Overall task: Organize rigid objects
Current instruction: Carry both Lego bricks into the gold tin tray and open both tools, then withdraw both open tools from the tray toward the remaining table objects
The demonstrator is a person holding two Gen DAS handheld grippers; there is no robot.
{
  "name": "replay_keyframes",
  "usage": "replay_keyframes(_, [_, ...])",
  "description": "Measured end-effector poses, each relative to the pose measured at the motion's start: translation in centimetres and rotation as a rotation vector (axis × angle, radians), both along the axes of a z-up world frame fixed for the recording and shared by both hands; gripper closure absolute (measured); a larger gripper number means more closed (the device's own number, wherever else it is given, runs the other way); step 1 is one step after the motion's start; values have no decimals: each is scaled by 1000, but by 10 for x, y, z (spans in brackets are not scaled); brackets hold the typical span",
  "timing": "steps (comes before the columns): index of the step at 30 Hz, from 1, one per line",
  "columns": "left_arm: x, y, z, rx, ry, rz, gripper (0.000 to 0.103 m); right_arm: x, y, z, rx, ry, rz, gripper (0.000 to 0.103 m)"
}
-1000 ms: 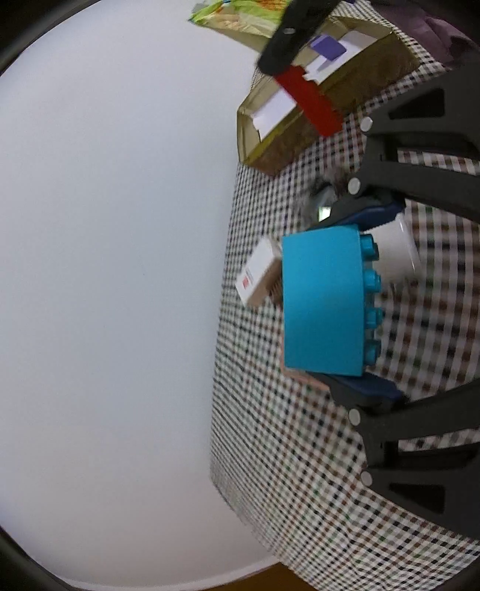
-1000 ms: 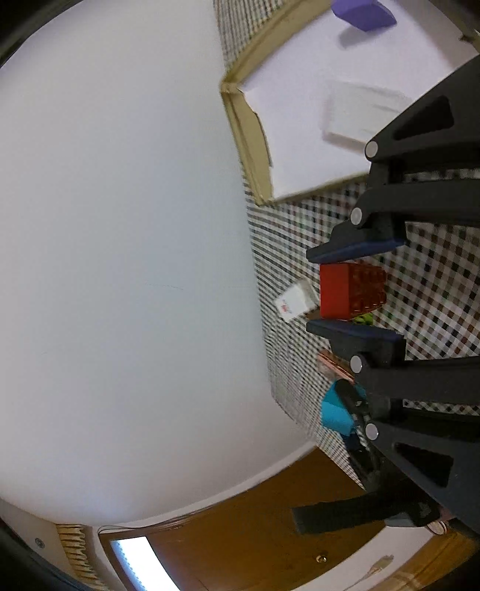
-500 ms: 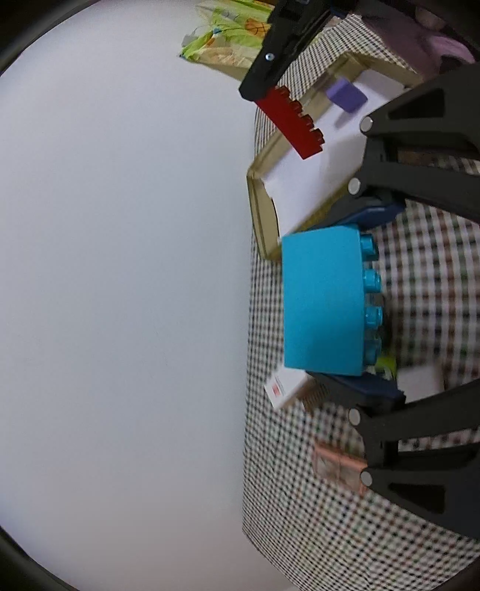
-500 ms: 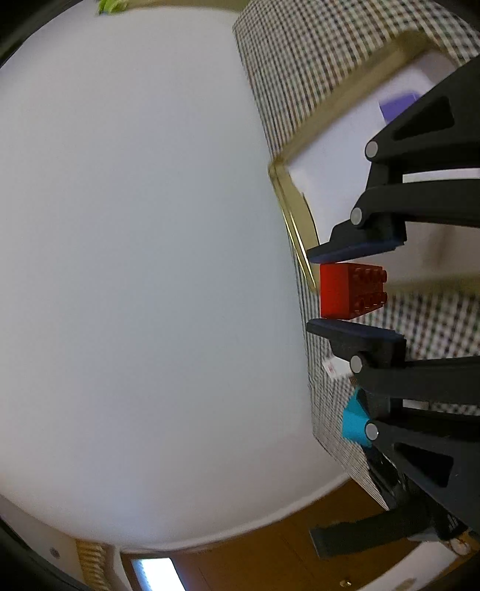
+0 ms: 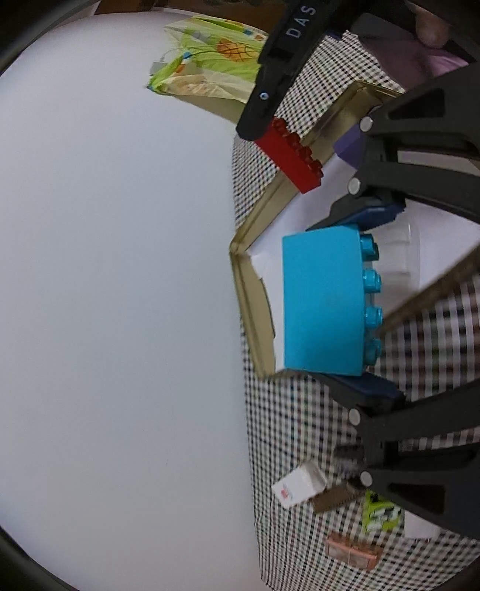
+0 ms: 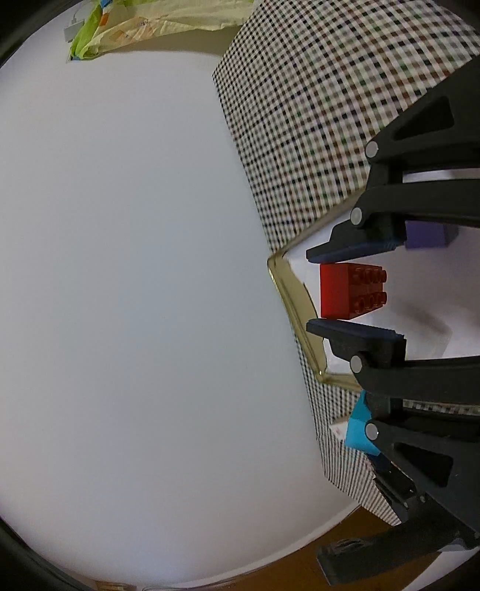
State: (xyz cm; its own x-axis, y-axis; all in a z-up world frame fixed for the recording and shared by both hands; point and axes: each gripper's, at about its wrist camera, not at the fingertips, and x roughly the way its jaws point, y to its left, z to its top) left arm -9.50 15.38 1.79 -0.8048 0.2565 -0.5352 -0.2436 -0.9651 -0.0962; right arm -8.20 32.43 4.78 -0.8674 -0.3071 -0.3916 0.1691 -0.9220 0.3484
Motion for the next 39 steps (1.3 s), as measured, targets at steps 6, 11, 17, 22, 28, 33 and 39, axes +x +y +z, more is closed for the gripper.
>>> replay_keyframes(6, [12, 24, -7, -29, -17, -60, 38, -7, -2, -6, 25, -55, 4, 69])
replay_keyframes(11, [13, 32, -15, -56, -44, -72, 38, -9, -5, -11, 65, -79, 7, 69])
replay_keyframes(17, [10, 38, -22, -91, -73, -69, 38, -12, -9, -20, 67, -122, 16, 69])
replay_keyframes(22, [8, 42, -27, -118, -92, -64, 38, -17, -12, -25, 70, -149, 25, 69])
replay_keyframes(28, [9, 42, -30, -132, -97, -60, 38, -20, -12, -29, 74, -169, 28, 69])
replay_keyframes(33, [10, 44, -31, -147, -88, -49, 38, -25, -14, -31, 72, -169, 28, 69])
replay_keyframes(39, [18, 39, -24, -132, -26, -25, 1, -22, -13, -26, 19, -126, 46, 40])
